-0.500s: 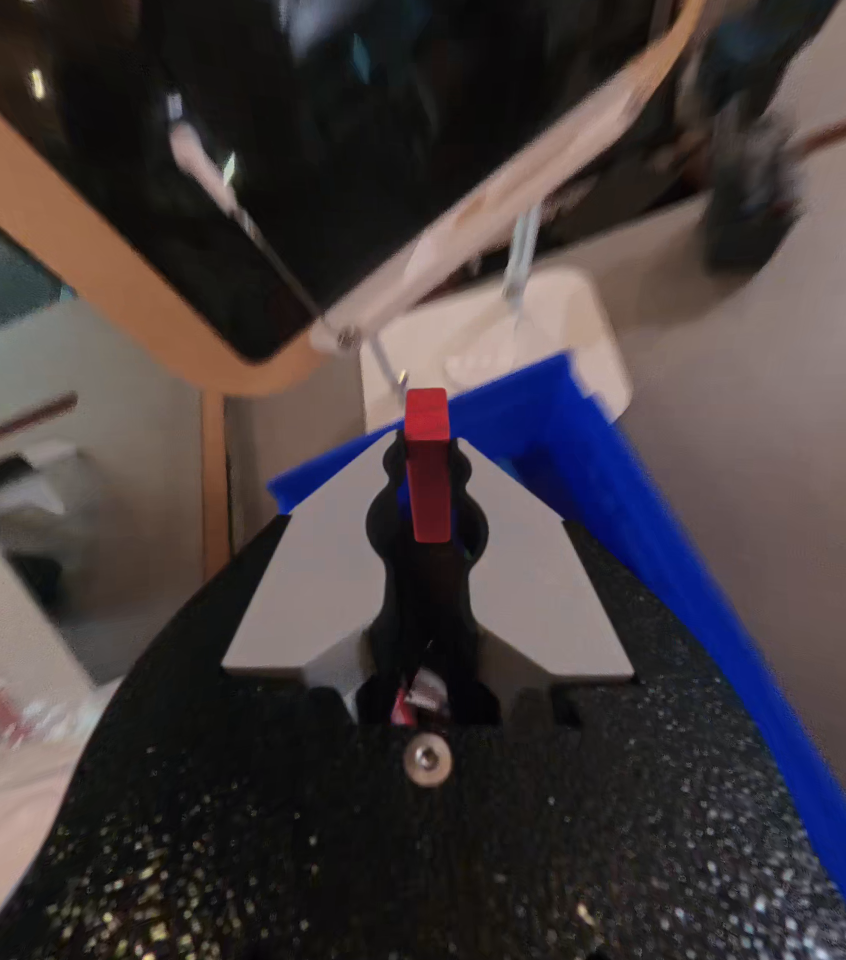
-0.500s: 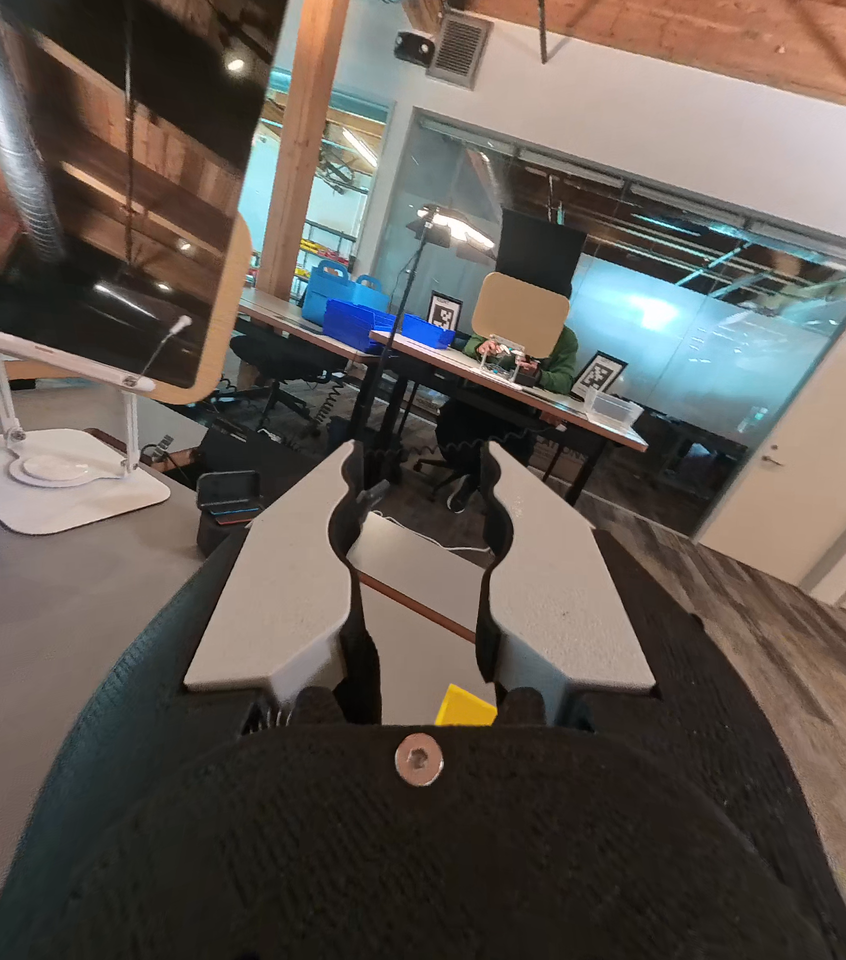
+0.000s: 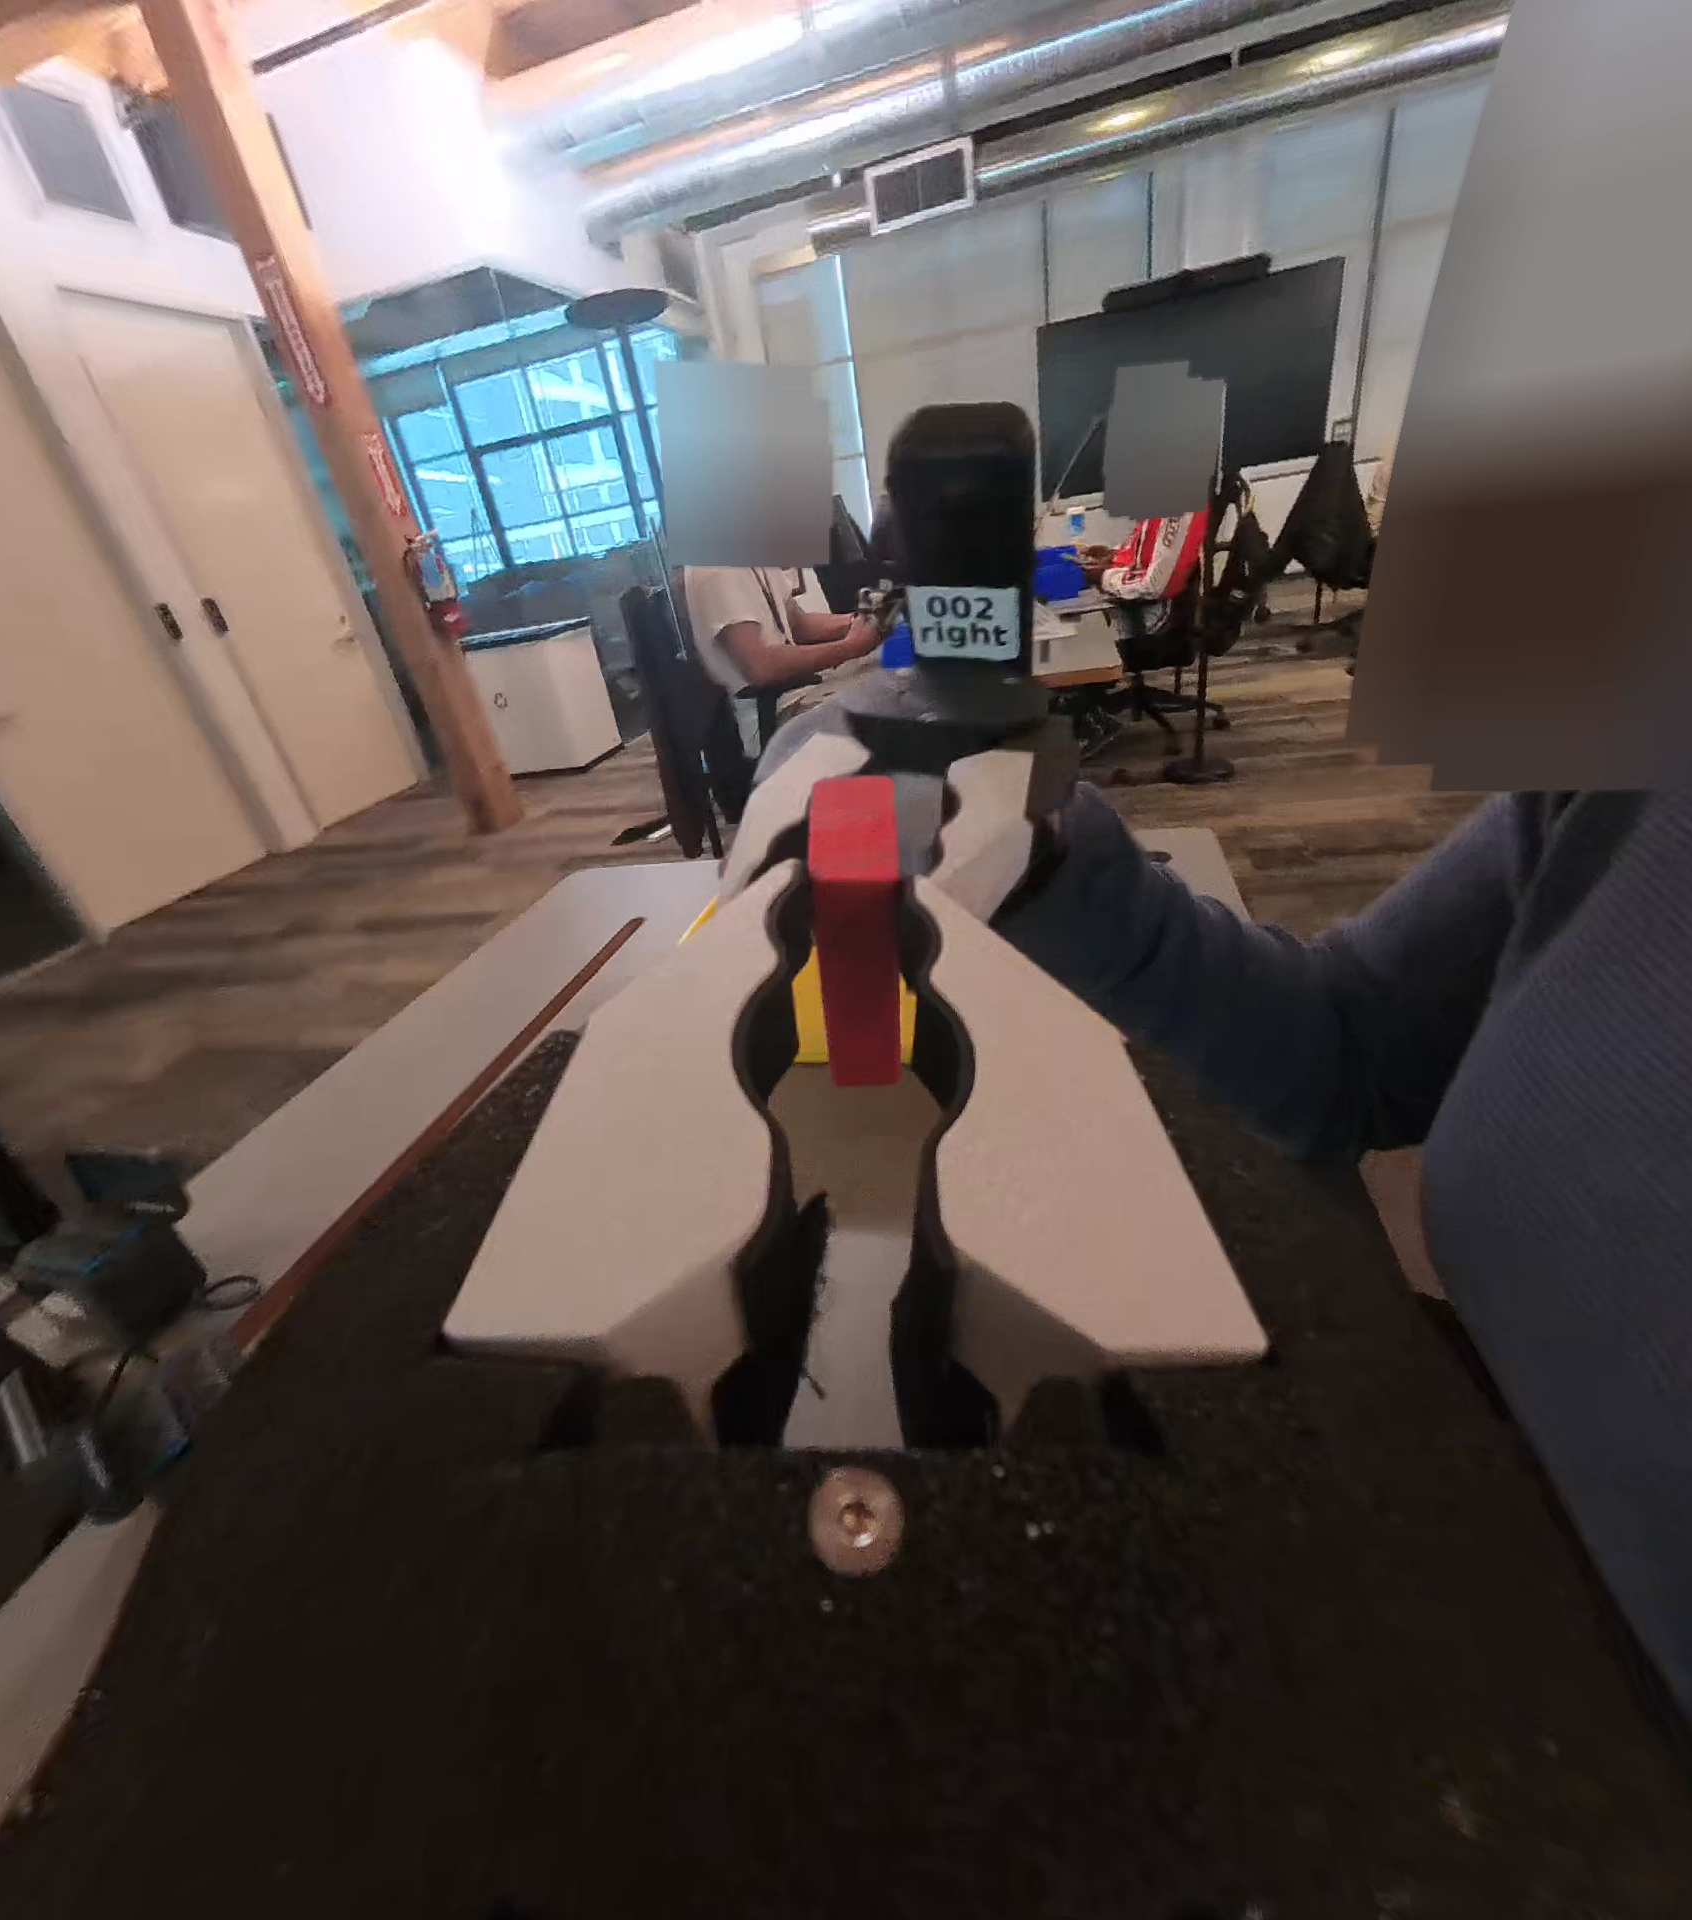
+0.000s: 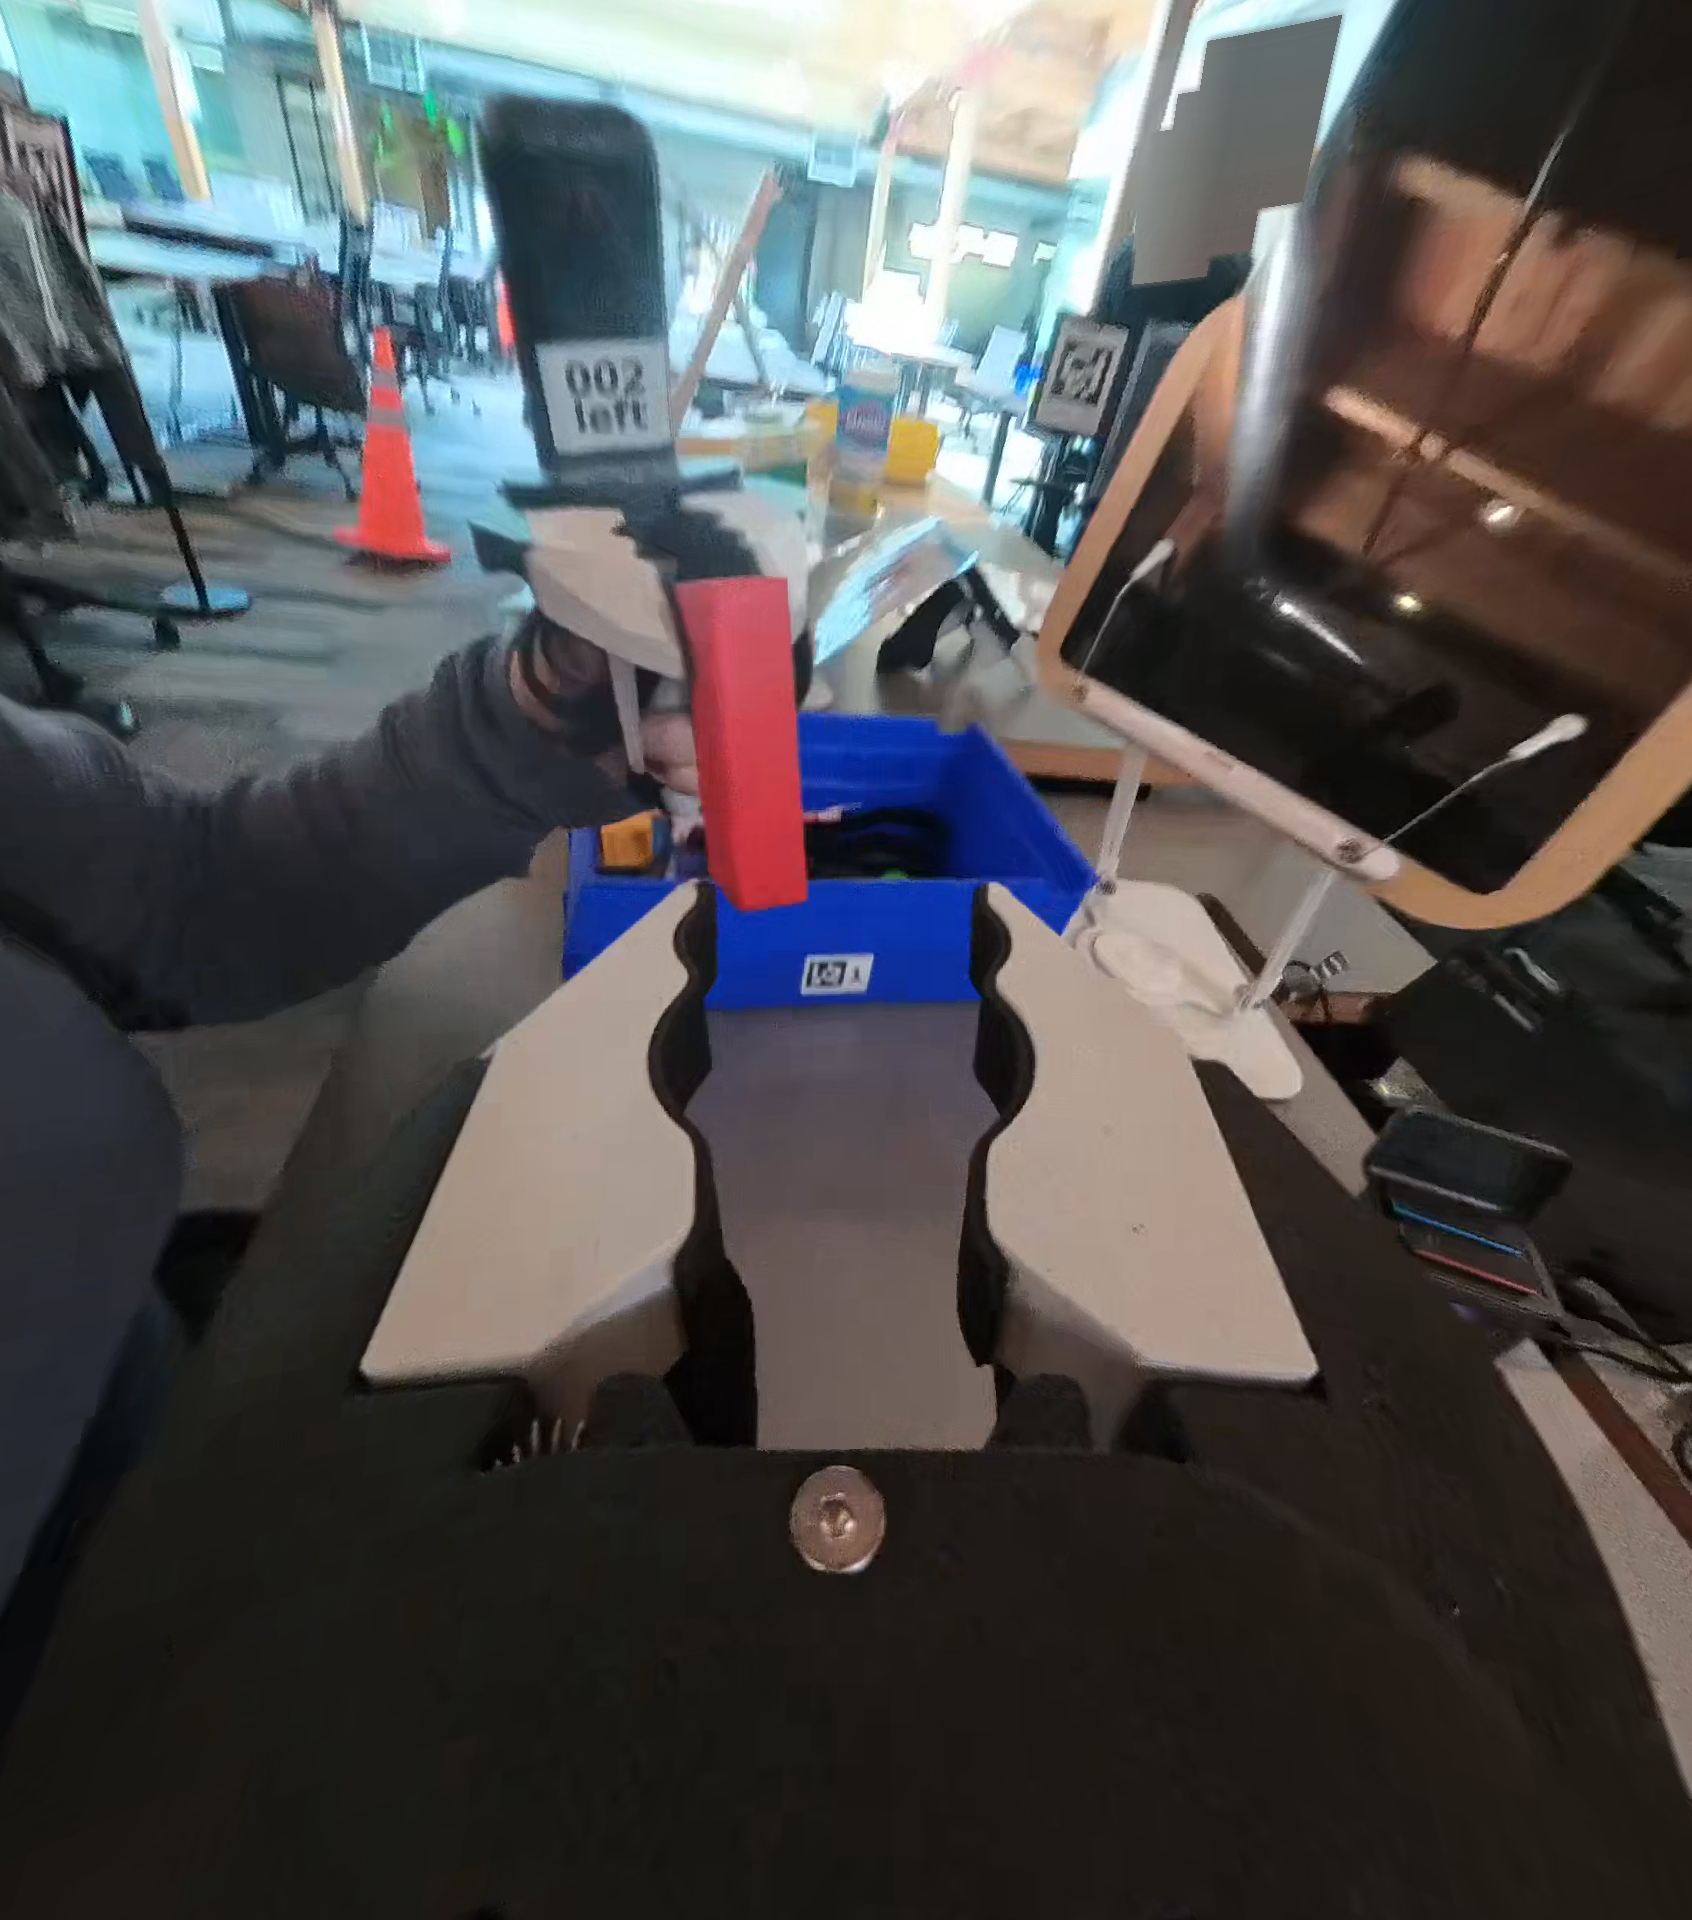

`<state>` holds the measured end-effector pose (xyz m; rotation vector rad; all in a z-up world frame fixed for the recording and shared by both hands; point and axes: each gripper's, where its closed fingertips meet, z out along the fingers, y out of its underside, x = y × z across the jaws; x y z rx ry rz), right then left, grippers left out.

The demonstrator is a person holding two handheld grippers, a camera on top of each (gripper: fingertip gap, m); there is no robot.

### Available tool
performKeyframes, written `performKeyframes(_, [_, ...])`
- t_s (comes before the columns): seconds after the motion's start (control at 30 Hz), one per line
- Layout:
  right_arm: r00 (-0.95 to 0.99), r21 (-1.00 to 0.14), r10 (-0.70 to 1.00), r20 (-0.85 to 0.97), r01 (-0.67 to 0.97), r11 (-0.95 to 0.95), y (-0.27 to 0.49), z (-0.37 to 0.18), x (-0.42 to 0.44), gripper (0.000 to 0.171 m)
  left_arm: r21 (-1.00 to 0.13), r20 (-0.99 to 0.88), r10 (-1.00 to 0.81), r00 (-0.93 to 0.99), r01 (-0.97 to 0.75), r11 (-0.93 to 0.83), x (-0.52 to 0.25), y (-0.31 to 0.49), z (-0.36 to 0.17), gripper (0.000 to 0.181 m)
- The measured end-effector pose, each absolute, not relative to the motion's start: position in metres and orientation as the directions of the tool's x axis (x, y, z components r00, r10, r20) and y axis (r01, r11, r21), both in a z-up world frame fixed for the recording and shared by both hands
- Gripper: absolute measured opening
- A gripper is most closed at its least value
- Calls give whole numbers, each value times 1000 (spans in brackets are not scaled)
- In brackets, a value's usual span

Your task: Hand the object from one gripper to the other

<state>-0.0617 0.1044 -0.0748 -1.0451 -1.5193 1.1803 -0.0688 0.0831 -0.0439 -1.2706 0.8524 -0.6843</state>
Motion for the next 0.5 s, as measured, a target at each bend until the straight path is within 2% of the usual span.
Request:
performKeyframes(0.07, [-271, -967, 945, 184, 122, 223, 95, -87, -66, 43, -976, -212, -827, 521, -66, 209, -55, 85, -52, 14])
performKeyframes(0.13, [-315, -957, 923, 219, 115, 266, 89, -92, -65, 26, -968, -249, -809, 533, -109, 226, -48, 90, -58, 14])
performKeyframes(0.2, [-329, -935, 897, 296, 94, 343, 89, -93, -61, 19, -969, -246, -812, 529, -119, 217, -44, 90, -60, 14])
performKeyframes(0.3, [-187, -875, 866, 464, 53, 481, 107, -83, -60, 15, -982, -183, -772, 608, -78, 171, -48, 100, -56, 22])
performKeyframes(0.33, [-102, -836, 835, 540, 51, 547, 117, -77, -60, 15, -985, -166, -753, 636, -66, 162, -50, 104, -56, 37])
performKeyframes(0.4, [103, -694, 687, 719, 69, 716, 135, -61, -58, 15, -992, -89, -705, 704, 3, 128, -56, 114, -51, 65])
performKeyframes(0.47, [267, -471, 427, 864, 124, 873, 141, -45, -52, 15, -992, -17, -678, 735, 75, 105, -57, 122, -48, 79])
performKeyframes(0.5, [320, -367, 299, 899, 176, 914, 142, -40, -50, 15, -990, -7, -660, 751, 90, 112, -57, 125, -48, 81])
